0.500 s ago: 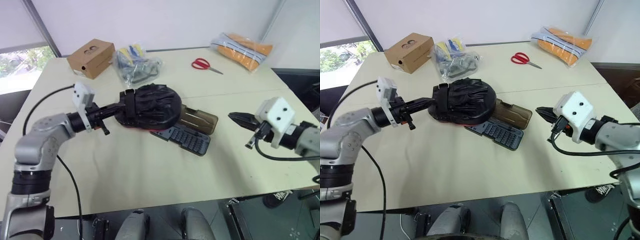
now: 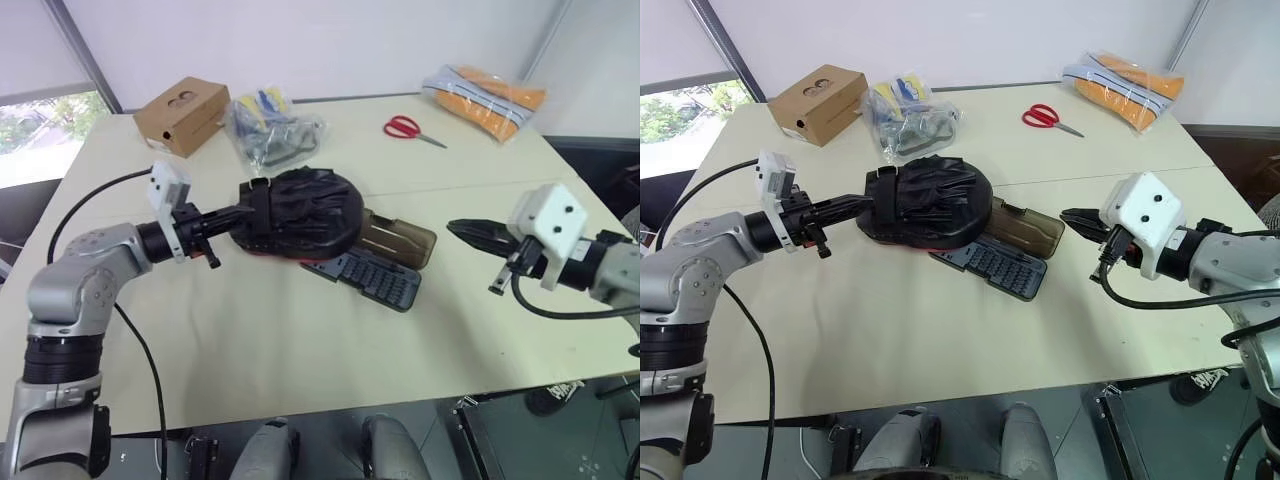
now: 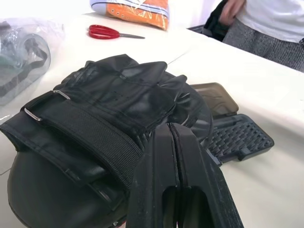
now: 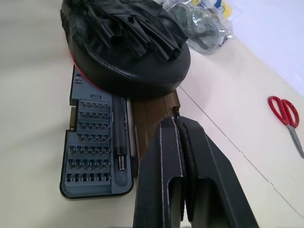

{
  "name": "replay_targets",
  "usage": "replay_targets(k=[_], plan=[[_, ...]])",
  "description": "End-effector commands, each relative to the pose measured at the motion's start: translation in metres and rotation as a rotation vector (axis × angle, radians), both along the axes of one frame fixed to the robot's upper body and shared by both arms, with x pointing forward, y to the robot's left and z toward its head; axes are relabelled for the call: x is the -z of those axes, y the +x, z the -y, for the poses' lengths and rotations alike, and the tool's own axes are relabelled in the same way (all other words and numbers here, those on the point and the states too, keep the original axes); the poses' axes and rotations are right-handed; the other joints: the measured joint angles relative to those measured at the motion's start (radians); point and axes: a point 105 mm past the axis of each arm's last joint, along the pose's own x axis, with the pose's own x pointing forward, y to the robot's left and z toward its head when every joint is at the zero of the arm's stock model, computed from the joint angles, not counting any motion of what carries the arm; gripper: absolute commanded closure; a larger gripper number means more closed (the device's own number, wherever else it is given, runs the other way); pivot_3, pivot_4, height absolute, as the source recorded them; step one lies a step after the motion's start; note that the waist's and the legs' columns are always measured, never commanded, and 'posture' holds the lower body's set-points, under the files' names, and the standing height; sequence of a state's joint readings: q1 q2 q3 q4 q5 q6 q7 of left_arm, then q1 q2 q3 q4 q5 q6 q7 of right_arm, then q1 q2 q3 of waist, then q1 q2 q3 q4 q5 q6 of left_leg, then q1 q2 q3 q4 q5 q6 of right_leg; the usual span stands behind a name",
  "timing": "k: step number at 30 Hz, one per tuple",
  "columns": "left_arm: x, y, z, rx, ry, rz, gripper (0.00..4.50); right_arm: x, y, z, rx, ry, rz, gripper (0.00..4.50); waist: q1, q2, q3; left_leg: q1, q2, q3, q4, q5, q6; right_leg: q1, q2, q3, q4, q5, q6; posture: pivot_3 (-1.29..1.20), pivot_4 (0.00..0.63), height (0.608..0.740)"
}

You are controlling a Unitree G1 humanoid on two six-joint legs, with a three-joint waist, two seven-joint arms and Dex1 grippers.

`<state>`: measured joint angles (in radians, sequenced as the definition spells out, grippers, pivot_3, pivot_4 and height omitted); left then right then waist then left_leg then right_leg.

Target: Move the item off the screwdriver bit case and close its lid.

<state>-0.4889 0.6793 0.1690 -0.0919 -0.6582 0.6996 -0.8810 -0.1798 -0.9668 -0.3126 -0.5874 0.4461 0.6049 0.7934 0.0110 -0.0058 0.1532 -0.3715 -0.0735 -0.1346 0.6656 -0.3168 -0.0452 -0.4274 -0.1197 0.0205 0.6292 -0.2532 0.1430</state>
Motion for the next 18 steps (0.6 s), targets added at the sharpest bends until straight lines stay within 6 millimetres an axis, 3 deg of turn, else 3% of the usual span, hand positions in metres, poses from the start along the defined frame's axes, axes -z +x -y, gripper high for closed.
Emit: replay_targets(k=[1,18], plan=[[-0.0127,-0.0032,0.0053,0.015,-0.002,0.048,4.50,-0.0100,-0.0015,-0.0055,-0.018,-0.004,0.046,4.42,0.000,0.000,0.000,0.000,0.000,0.000,0.000,0.000,0.000,0.000,0.000,0.000,0.000,0.000,0.000,0.00,0.150,0.740],[-0.0150,0.0011,0.0115,0.027,-0.003,0.050,4.50,-0.0121,-0.0011,-0.0058,-0.009,0.000,0.060,4.42,0.001,0.000,0.000,0.000,0.000,0.000,0.000,0.000,0.000,0.000,0.000,0.000,0.000,0.000,0.000,0.00,0.150,0.740]])
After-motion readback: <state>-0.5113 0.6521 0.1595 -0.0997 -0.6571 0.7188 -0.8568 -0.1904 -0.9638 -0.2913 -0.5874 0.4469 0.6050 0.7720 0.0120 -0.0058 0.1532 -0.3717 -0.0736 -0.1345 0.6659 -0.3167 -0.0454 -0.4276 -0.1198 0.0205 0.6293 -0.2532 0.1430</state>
